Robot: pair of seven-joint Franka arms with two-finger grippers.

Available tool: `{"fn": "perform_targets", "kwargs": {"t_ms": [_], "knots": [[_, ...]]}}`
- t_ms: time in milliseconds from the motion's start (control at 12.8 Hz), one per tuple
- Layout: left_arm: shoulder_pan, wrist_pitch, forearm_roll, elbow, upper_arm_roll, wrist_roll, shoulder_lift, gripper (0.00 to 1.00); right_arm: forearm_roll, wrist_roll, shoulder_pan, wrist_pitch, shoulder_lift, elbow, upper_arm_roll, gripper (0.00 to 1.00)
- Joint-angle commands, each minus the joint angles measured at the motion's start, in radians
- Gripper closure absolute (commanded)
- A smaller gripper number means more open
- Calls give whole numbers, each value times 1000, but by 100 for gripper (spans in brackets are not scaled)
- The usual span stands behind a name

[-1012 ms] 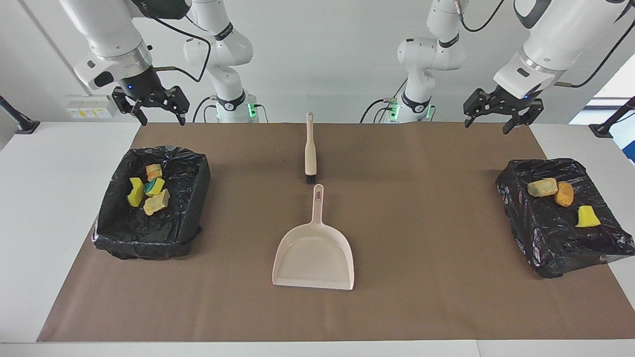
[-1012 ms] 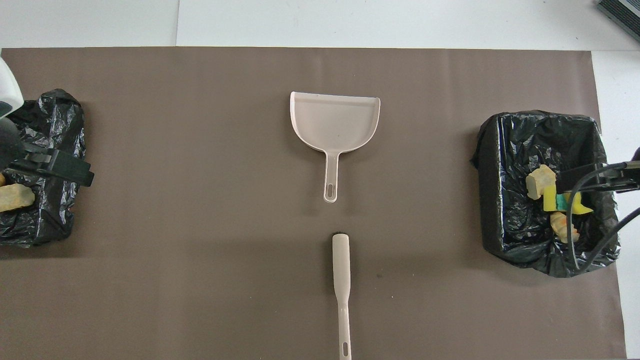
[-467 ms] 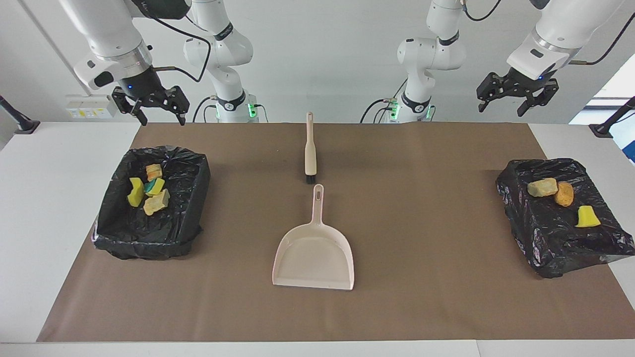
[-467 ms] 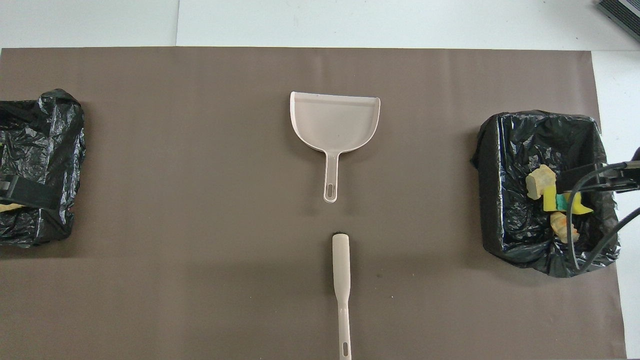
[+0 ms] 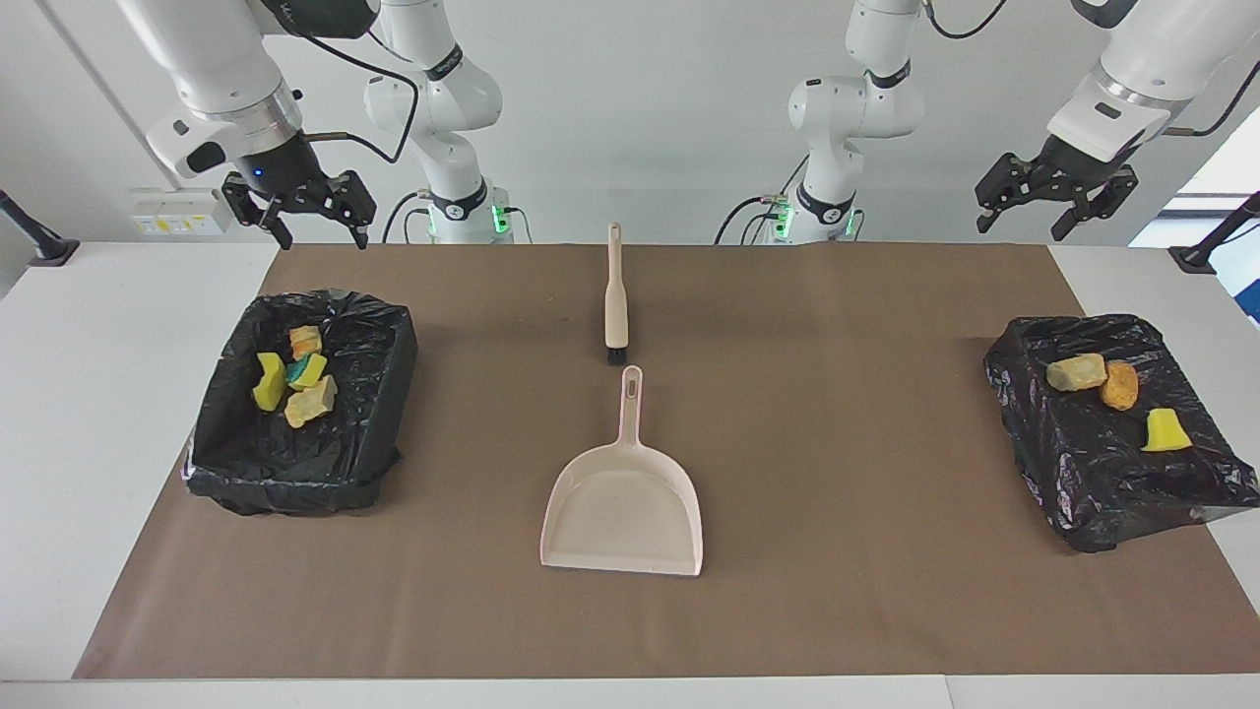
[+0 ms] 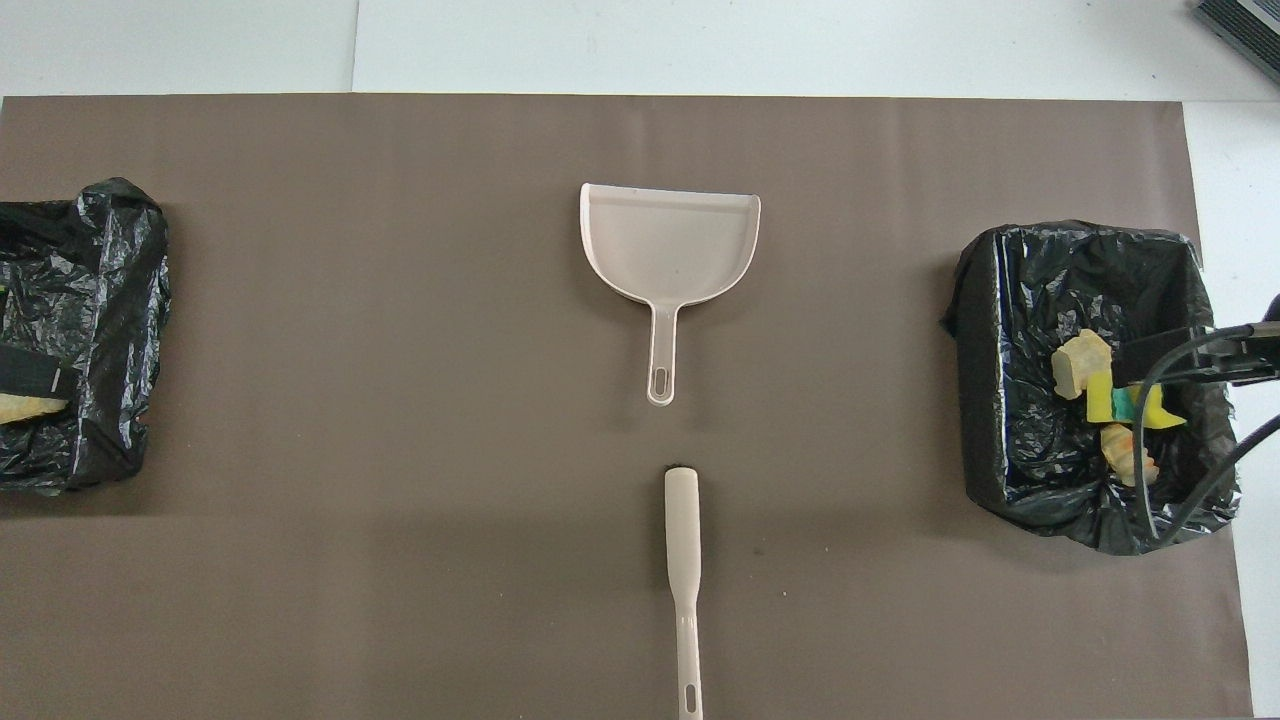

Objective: Sweep and dump trash in bin

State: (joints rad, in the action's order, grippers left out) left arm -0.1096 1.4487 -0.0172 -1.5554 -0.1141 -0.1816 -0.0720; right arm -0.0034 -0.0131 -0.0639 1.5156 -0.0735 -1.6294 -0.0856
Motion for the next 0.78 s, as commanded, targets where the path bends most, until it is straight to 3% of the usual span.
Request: {"fn": "perform_targets", "kwargs": {"t_ms": [0,234,701], "knots": [[10,-26,-26,46,5,-12,27,0,2,-22,4,-12,-5,3,3,0],[13,-42,-30,93,4,-10,57,0,2,-22,4,-12,-5,3,3,0],[11,-45,-21,97,5,-10,55,0,2,-22,4,-12,-5,3,3,0]]}}
